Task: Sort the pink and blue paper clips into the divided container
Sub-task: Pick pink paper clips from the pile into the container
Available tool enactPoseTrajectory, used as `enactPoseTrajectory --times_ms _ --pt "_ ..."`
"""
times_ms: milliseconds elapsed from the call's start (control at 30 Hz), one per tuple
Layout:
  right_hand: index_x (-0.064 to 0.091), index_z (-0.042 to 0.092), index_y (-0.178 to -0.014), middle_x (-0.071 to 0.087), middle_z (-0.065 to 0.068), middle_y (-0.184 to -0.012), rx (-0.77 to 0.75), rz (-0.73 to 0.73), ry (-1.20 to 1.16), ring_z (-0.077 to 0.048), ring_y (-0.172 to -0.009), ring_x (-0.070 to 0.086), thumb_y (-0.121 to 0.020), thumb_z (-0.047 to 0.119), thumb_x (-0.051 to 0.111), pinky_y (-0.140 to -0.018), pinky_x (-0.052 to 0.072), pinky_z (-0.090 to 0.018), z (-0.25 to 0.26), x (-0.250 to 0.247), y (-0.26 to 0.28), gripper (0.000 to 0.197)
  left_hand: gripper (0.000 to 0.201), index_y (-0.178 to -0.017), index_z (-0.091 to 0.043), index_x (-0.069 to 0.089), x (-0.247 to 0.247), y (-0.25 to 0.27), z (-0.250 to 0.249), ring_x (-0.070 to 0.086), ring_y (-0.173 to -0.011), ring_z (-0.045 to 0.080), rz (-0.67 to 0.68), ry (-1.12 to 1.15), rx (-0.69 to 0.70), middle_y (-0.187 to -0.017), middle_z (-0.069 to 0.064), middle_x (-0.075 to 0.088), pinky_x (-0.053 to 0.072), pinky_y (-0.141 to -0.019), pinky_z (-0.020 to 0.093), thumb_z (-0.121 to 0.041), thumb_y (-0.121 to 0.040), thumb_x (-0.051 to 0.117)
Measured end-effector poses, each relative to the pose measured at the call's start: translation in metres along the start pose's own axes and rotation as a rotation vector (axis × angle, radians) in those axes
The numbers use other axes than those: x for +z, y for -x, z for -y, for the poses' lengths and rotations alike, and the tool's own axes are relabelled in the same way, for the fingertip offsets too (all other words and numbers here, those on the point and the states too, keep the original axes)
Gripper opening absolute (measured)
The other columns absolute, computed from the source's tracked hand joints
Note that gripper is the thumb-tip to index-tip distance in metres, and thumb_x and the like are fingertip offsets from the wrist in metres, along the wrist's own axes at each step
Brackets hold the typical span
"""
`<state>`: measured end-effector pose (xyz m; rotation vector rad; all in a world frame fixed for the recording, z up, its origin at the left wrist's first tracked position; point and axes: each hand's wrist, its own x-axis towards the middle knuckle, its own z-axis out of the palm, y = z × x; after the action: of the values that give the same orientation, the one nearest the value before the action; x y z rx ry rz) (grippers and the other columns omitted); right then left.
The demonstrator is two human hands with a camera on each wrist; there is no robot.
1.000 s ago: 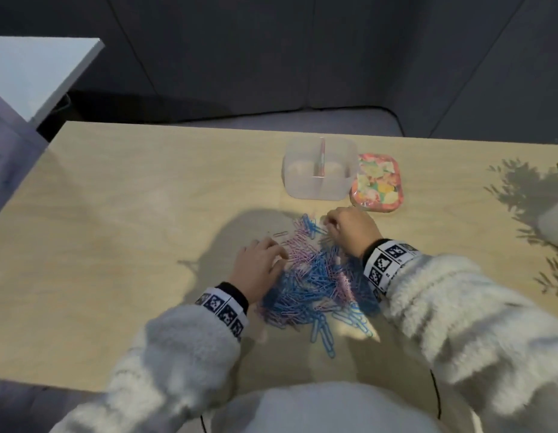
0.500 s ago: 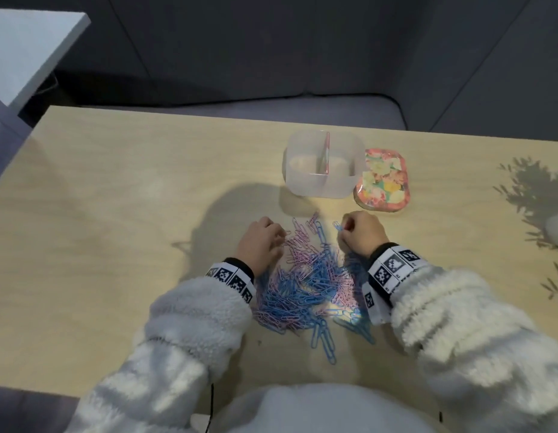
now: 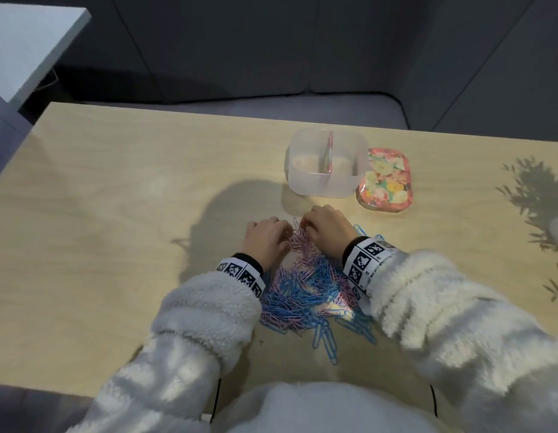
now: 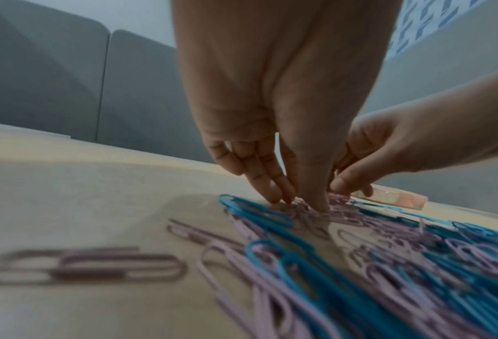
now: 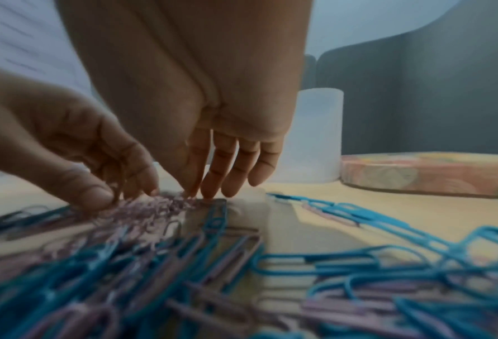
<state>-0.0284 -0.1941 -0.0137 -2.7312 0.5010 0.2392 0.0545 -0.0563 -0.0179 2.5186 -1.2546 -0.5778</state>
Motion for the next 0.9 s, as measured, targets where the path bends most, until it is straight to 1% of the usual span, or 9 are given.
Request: enactPoseTrajectory --times_ms 100,200,267,367,533,633,733,833,900 --pt "0.061 0.017 -0.115 0.059 -0.003 -0.118 -0.005 -0.019 -0.035 -0.025 -0.109 0.047 -0.092 0.037 0.047 -0.094 0.036 -0.040 -0.009 -0.005 0.006 0.033 0.043 -0.120 -0.014 0.055 -0.002 0.002 0.010 0.054 -0.106 0.022 -0.022 0.085 0.035 -0.117 0.005 0.056 0.043 -0.097 0.037 -0.033 -0.083 0.064" --pt "0.060 0.018 -0.112 0.053 -0.002 -0.118 -0.071 0.076 0.099 -0.023 -0.110 0.043 -0.077 0.056 0.060 -0.093 0.034 -0.039 -0.006 -0.007 0.010 0.052 0.054 -0.120 -0.011 0.053 -0.003 0.002 0.010 0.048 -0.107 0.022 0.034 0.052 0.061 -0.117 0.008 0.051 0.043 -0.096 0.035 -0.037 -0.075 0.071" --pt "0.060 0.018 -0.112 0.052 -0.002 -0.118 -0.093 0.102 0.200 -0.025 -0.112 0.043 -0.076 0.051 0.063 -0.092 0.033 -0.038 0.003 0.000 0.011 0.049 0.045 -0.111 -0.009 0.057 -0.003 -0.001 0.003 0.048 -0.104 0.025 0.051 0.044 0.071 -0.113 0.010 0.051 0.043 -0.092 0.035 -0.031 -0.075 0.071" --pt "0.062 0.017 -0.111 0.056 -0.007 -0.115 -0.024 0.028 0.129 -0.028 -0.113 0.045 -0.086 0.028 0.055 -0.092 0.033 -0.038 0.012 0.006 0.013 0.028 0.034 -0.108 -0.008 0.061 -0.002 -0.004 -0.007 0.054 -0.100 0.028 0.048 0.081 0.050 -0.108 0.013 0.054 0.043 -0.087 0.036 -0.022 -0.078 0.067" --pt "0.061 0.008 -0.107 0.061 -0.014 -0.109 0.000 0.068 0.103 -0.034 -0.107 0.054 -0.090 0.014 0.047 -0.089 0.039 -0.040 0.017 0.005 0.012 0.022 0.022 -0.104 -0.005 0.064 -0.001 -0.005 -0.008 0.055 -0.098 0.032 0.049 0.027 0.055 -0.106 0.015 0.058 0.043 -0.083 0.039 -0.017 -0.086 0.059" --pt "0.063 0.005 -0.098 0.066 -0.016 -0.103 0.056 0.058 -0.069 -0.034 -0.100 0.059 -0.088 0.013 0.053 -0.085 0.045 -0.040 0.010 -0.001 0.012 0.016 0.022 -0.105 -0.006 0.064 -0.003 -0.005 -0.006 0.055 -0.099 0.030 0.038 -0.001 0.076 -0.106 0.014 0.059 0.042 -0.083 0.037 -0.017 -0.088 0.055" --pt "0.068 0.005 -0.092 0.069 -0.011 -0.096 0.110 -0.056 -0.292 -0.025 -0.089 0.060 -0.085 0.011 0.060 -0.082 0.048 -0.034 0.004 -0.020 0.010 0.011 0.022 -0.105 -0.006 0.063 -0.003 -0.005 -0.005 0.055 -0.100 0.030 0.033 -0.021 0.103 -0.106 0.014 0.060 0.042 -0.083 0.037 -0.017 -0.090 0.053" --pt "0.068 0.004 -0.085 0.063 -0.004 -0.082 0.127 -0.155 -0.500 -0.015 -0.078 0.056 -0.084 0.009 0.064 -0.071 0.045 -0.024 0.005 -0.054 -0.002 0.006 0.023 -0.106 -0.004 0.062 -0.004 -0.007 -0.006 0.055 -0.100 0.032 0.048 -0.075 0.127 -0.107 0.016 0.059 0.042 -0.082 0.039 -0.017 -0.092 0.049" --pt "0.067 0.004 -0.084 0.062 -0.006 -0.078 0.126 -0.217 -0.574 -0.016 -0.075 0.055 -0.082 0.008 0.066 -0.070 0.044 -0.024 0.005 -0.079 -0.018 0.005 0.024 -0.106 -0.002 0.061 -0.005 -0.007 -0.008 0.056 -0.100 0.033 0.054 -0.110 0.135 -0.106 0.017 0.059 0.043 -0.081 0.040 -0.015 -0.093 0.045"
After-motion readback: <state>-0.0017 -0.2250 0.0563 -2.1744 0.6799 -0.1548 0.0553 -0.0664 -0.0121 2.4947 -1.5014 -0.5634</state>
